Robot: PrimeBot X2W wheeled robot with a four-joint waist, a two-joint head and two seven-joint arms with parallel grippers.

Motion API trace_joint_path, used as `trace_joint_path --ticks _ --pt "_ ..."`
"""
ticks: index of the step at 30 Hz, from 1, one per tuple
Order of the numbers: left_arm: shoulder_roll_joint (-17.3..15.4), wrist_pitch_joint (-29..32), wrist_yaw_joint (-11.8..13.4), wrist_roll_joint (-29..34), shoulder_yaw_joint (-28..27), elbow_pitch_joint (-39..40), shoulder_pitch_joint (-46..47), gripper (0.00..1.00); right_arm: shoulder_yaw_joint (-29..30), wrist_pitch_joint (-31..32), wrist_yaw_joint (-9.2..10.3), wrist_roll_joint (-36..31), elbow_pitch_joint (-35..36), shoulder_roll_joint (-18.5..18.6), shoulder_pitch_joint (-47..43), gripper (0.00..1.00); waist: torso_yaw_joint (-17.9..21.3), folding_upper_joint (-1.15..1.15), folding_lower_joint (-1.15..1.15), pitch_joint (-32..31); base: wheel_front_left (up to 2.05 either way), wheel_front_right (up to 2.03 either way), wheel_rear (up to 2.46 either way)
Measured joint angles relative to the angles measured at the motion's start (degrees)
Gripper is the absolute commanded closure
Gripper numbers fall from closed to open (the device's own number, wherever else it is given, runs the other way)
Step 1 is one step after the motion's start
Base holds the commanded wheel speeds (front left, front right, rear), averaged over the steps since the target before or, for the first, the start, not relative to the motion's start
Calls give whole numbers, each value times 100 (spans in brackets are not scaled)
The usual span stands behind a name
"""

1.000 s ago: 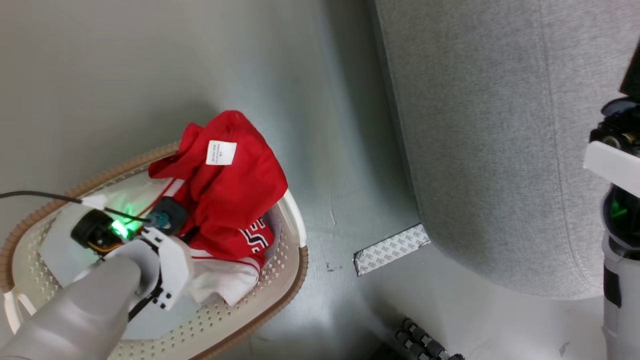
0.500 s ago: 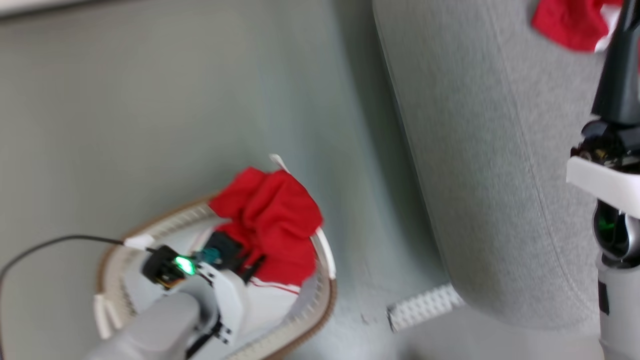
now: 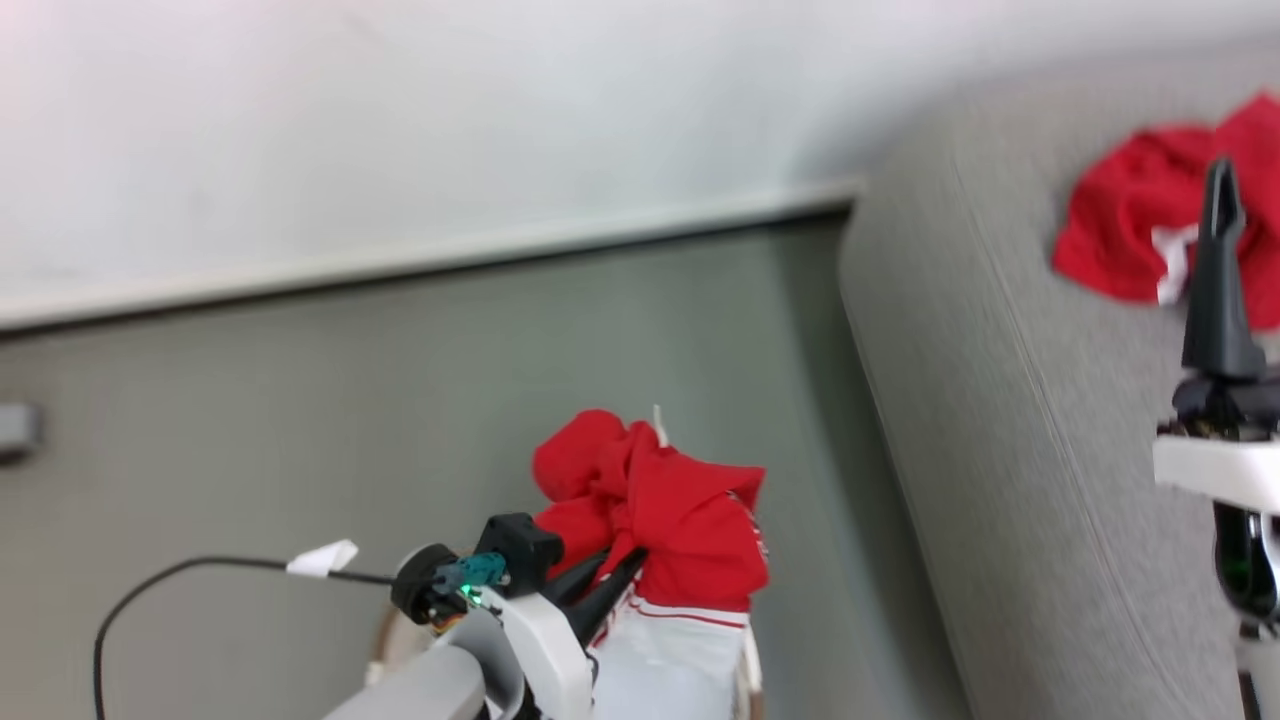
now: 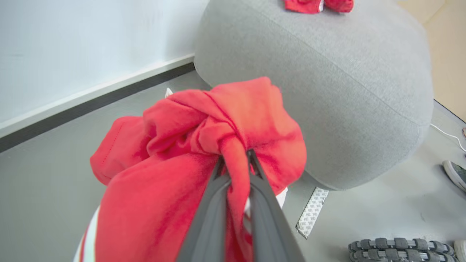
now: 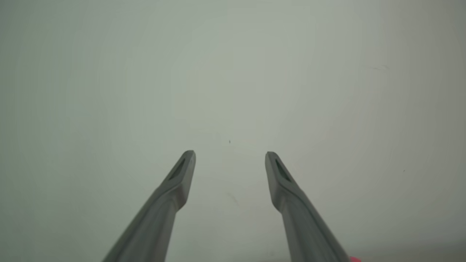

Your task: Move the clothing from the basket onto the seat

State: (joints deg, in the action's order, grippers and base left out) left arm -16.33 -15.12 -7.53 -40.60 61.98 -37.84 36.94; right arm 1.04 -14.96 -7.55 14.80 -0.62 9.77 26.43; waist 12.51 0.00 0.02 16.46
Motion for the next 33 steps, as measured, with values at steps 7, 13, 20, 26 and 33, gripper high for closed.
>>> trace_joint_path --ticks 7,13,20,26,33 --pt "24 0 5 316 -750 651 -467 100 -57 0 0 365 -325 207 -608 0 -445 0 1 -914 0 0 0" --pt "-109 0 99 523 -1058 1106 -572 100 -259 0 0 579 -565 225 -1114 0 -803 0 0 -1516 0 0 0" --pt "-241 9 312 511 -1373 1661 -395 100 -702 0 0 798 -938 92 -1502 0 -1113 0 0 -1899 0 0 0" --pt "-339 154 407 431 -1479 2027 -322 100 -1034 0 0 922 -1050 -31 -1613 0 -1178 0 -1 -1972 0 0 0" --pt "-371 221 456 383 -1456 2204 -334 100 -1690 0 0 1002 -1085 93 -1546 0 -1174 0 -2 -1911 0 0 0"
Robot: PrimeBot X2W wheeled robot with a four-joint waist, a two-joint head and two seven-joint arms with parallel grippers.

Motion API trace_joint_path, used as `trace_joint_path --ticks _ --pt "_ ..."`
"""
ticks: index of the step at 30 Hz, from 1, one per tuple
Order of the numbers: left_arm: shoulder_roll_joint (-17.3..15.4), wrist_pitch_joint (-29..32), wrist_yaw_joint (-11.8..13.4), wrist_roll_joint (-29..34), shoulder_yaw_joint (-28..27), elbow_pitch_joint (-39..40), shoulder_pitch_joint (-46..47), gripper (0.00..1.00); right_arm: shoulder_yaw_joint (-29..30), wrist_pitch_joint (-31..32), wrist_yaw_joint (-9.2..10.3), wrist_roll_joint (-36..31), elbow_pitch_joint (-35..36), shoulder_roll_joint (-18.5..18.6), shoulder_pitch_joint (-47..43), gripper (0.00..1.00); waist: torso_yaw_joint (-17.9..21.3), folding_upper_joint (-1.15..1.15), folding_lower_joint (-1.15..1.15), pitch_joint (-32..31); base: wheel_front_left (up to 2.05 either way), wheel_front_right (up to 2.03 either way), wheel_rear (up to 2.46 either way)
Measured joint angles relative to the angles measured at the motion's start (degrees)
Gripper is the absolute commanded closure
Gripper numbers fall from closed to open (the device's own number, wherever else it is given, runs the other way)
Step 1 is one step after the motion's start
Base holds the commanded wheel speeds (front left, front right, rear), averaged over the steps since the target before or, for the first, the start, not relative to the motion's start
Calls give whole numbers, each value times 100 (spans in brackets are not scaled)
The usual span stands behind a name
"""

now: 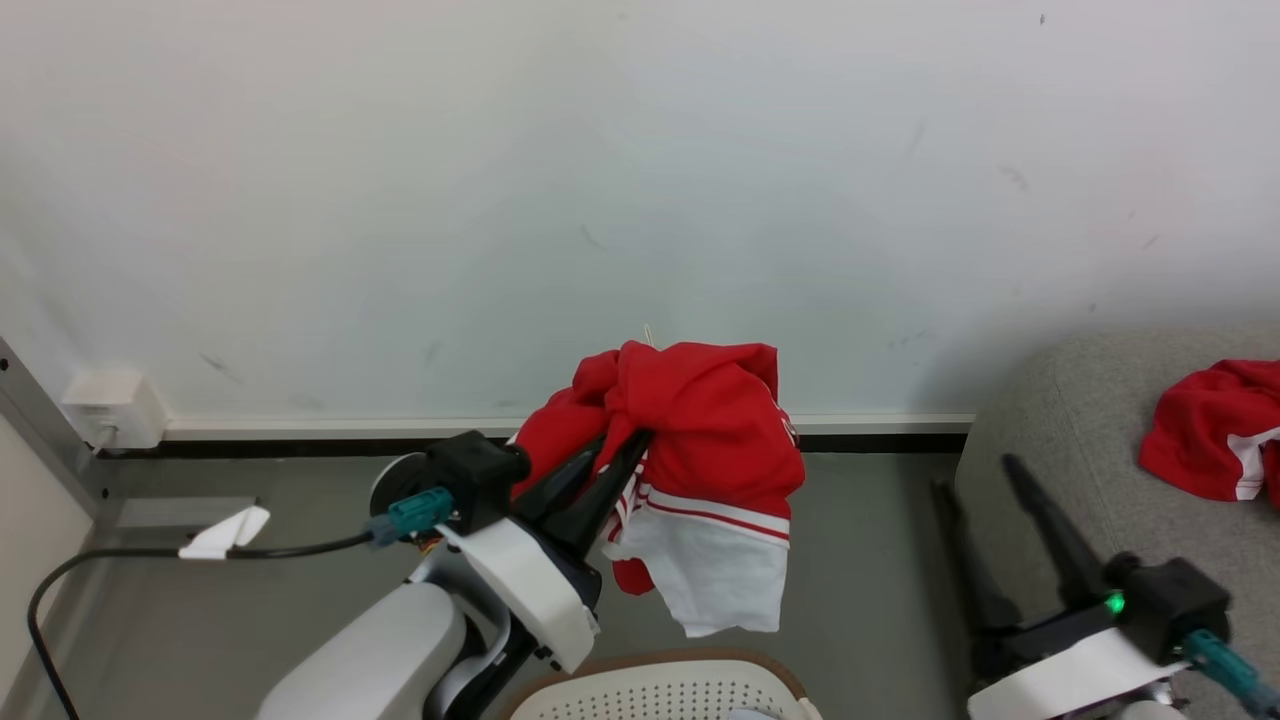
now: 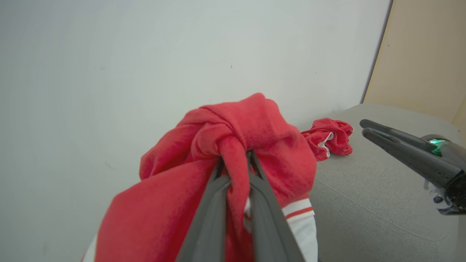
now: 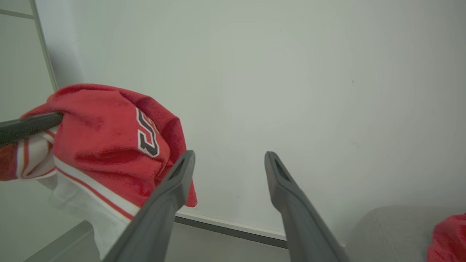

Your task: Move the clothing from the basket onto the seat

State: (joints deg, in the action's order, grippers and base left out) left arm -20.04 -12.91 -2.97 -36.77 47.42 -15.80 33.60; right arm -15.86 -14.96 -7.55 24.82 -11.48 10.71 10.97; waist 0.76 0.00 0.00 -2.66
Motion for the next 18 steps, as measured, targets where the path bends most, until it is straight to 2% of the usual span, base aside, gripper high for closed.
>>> trace_joint_path --ticks 8,18 --pt "47 38 -49 -12 107 66 3 100 -1478 0 0 524 -490 264 478 0 -54 0 -1 48 0 0 0" --pt "257 183 -131 -13 346 197 126 100 -3116 19 0 1913 -1406 537 1365 0 -368 0 -1 11 0 0 0"
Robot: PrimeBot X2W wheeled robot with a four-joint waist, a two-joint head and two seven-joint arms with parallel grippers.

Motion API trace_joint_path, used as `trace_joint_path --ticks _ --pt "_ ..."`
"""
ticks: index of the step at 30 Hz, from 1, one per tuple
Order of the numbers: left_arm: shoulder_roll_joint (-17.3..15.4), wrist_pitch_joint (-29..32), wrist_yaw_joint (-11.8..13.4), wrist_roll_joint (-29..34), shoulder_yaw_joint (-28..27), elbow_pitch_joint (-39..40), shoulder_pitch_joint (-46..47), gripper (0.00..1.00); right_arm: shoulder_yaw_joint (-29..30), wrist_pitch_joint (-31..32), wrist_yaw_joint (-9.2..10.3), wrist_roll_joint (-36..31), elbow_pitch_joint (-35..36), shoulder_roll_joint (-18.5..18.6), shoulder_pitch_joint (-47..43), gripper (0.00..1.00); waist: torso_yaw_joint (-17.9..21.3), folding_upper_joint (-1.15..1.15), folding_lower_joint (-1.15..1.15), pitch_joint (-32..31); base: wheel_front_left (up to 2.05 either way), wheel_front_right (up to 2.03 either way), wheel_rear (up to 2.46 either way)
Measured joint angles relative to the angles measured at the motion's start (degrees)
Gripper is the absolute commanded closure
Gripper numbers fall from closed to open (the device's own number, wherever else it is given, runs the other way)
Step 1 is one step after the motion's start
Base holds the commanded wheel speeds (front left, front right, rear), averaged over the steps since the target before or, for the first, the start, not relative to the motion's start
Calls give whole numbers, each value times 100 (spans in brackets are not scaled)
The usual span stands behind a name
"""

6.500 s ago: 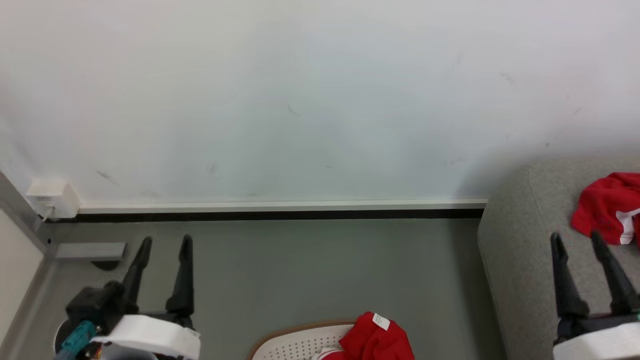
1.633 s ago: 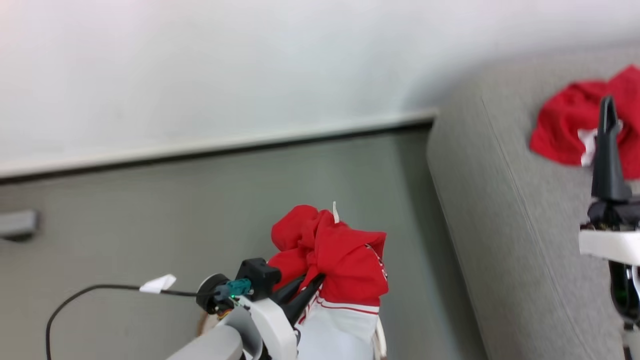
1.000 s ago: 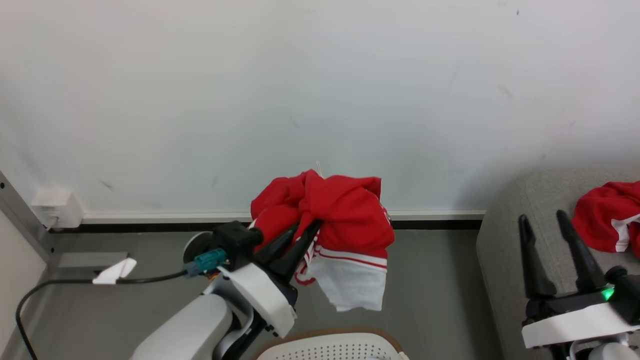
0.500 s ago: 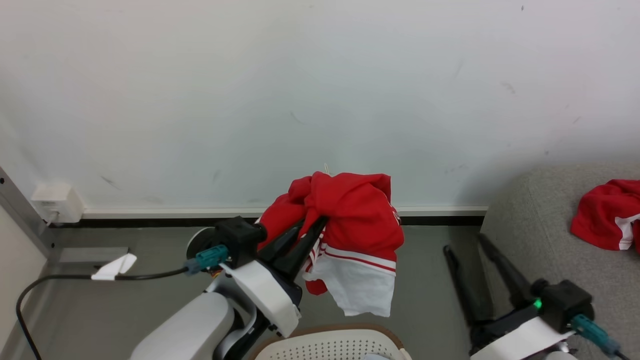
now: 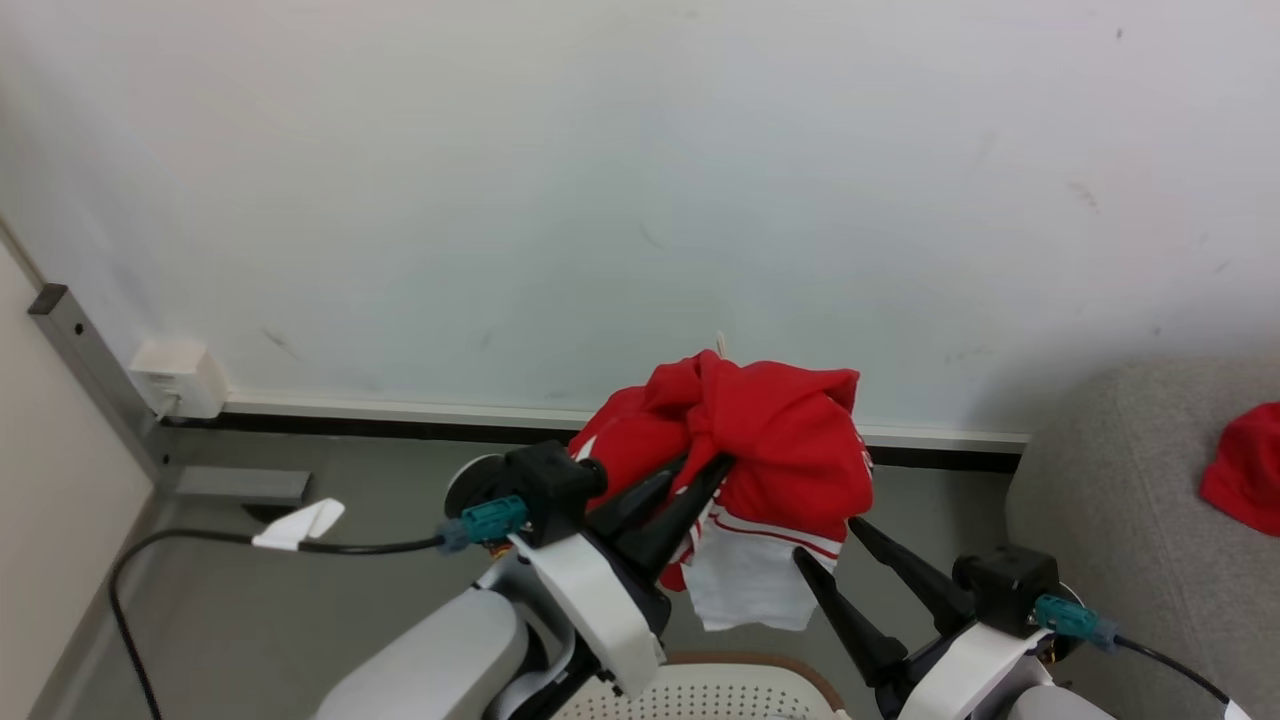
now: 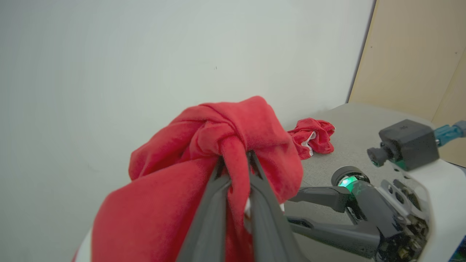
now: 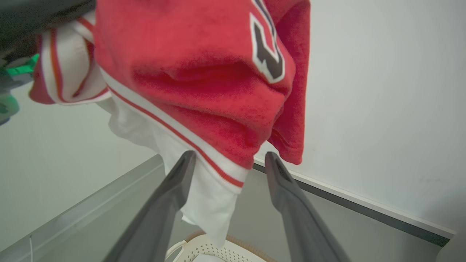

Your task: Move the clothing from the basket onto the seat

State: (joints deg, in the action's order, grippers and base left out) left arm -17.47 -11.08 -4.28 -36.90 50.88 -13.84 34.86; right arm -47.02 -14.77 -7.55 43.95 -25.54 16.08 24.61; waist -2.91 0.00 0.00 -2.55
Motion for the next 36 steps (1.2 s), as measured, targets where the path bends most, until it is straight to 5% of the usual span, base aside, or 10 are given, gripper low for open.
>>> trace_joint_path --ticks 7,17,18,20,28,29,31,32,36 --pt "152 148 -124 -62 235 118 31 100 -684 -10 0 723 -183 249 506 0 -365 0 0 -56 0 0 0" --pt "198 246 -199 -274 402 58 29 100 -770 -11 0 732 458 312 700 0 -768 0 0 -122 0 0 0" --pt "198 246 -200 -283 405 42 28 100 -757 -11 0 693 495 310 695 51 -787 0 0 -124 0 0 0" --pt "194 243 -209 -318 409 7 28 100 -709 -10 0 634 552 301 674 100 -810 0 0 -126 0 0 0" --pt "182 189 -178 -330 411 -67 25 100 -441 -10 0 490 641 261 555 100 -746 0 0 -122 0 0 0" --pt "182 183 -169 -336 408 -65 20 75 -387 -10 0 468 650 264 540 100 -720 0 0 -119 0 0 0" --pt "179 145 -146 -347 401 -66 2 47 -247 -10 -1 390 689 265 478 100 -662 0 0 -106 0 0 0" --pt "176 142 -136 -352 404 -66 -17 0 -164 -10 -1 369 701 275 450 100 -630 0 0 -100 0 0 0" --pt "154 87 -121 -363 421 -48 -100 0 105 -12 -1 187 759 380 365 100 -461 0 0 -66 0 0 0"
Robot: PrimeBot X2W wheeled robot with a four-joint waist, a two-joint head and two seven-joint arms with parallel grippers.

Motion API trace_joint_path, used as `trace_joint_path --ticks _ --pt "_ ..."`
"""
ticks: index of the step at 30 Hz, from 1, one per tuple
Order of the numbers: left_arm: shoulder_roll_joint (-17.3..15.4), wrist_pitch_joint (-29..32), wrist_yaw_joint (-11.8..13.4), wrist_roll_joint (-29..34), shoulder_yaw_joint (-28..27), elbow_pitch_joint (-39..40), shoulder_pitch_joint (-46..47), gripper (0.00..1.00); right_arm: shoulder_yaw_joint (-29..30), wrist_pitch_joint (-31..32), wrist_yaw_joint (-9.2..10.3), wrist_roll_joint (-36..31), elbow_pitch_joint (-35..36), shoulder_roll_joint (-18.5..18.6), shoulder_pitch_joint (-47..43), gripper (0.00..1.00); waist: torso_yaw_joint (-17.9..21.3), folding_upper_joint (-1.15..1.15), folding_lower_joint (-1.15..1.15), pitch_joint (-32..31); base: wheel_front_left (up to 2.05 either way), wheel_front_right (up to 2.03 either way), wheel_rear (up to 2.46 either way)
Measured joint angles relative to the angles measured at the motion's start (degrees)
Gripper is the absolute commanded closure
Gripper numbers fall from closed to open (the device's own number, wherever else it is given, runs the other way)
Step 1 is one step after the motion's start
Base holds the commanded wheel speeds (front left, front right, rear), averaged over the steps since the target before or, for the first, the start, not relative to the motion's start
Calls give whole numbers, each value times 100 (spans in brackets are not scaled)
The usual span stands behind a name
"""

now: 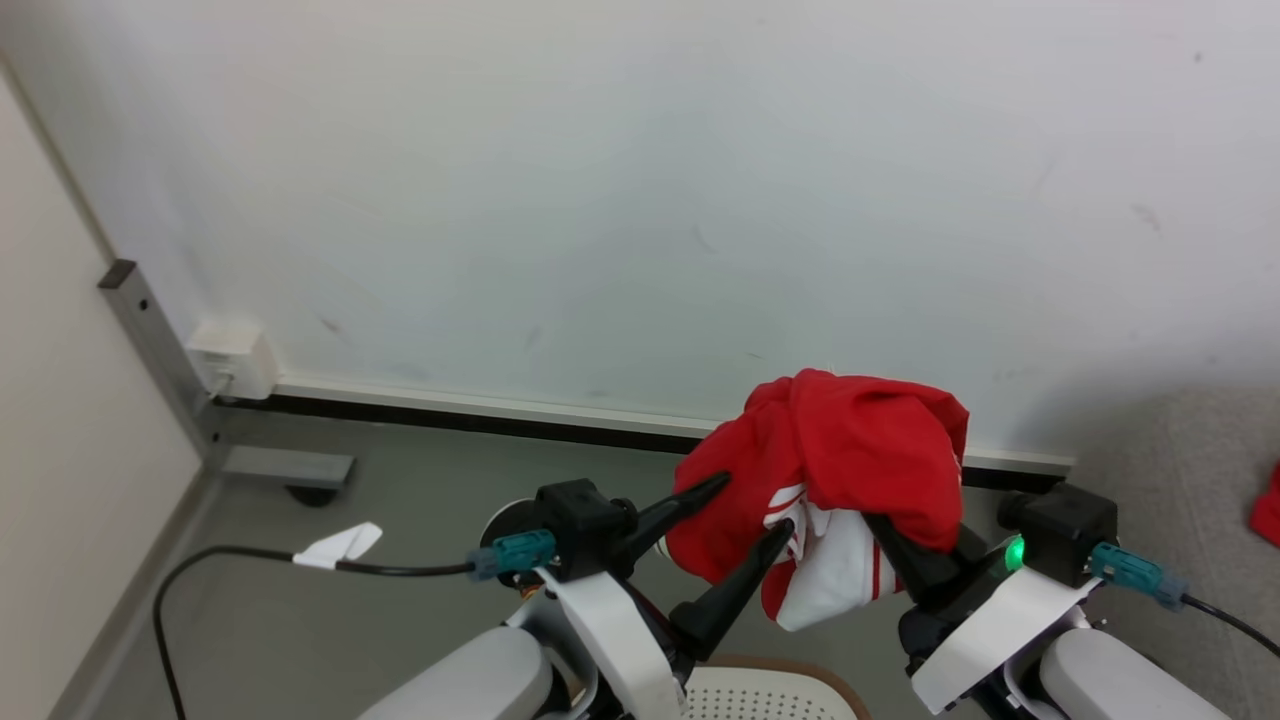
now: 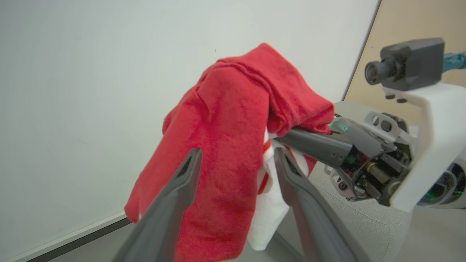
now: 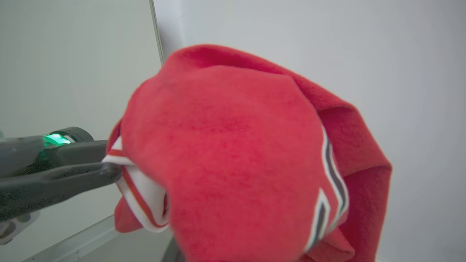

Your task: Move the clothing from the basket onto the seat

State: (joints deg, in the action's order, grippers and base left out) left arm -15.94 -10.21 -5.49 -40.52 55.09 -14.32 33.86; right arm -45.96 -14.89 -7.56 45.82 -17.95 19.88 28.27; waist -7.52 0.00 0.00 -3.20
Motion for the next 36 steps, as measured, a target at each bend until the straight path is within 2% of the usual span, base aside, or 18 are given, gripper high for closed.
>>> trace_joint_path --ticks 9,20,28,36 --pt "-47 -241 77 34 -30 75 -116 0 467 0 0 -352 100 392 -15 100 608 0 0 102 0 0 0" --pt "-104 -414 172 382 -44 113 -176 0 1128 -5 0 -710 422 793 -142 100 1721 0 0 280 0 0 0" --pt "-116 -475 146 683 -110 113 -201 0 1766 -7 0 -956 724 803 -492 100 2571 0 0 437 0 0 0" --pt "-132 -487 123 935 -232 122 -208 0 2161 -5 0 -1190 1015 580 -837 100 3220 0 0 700 0 0 0"
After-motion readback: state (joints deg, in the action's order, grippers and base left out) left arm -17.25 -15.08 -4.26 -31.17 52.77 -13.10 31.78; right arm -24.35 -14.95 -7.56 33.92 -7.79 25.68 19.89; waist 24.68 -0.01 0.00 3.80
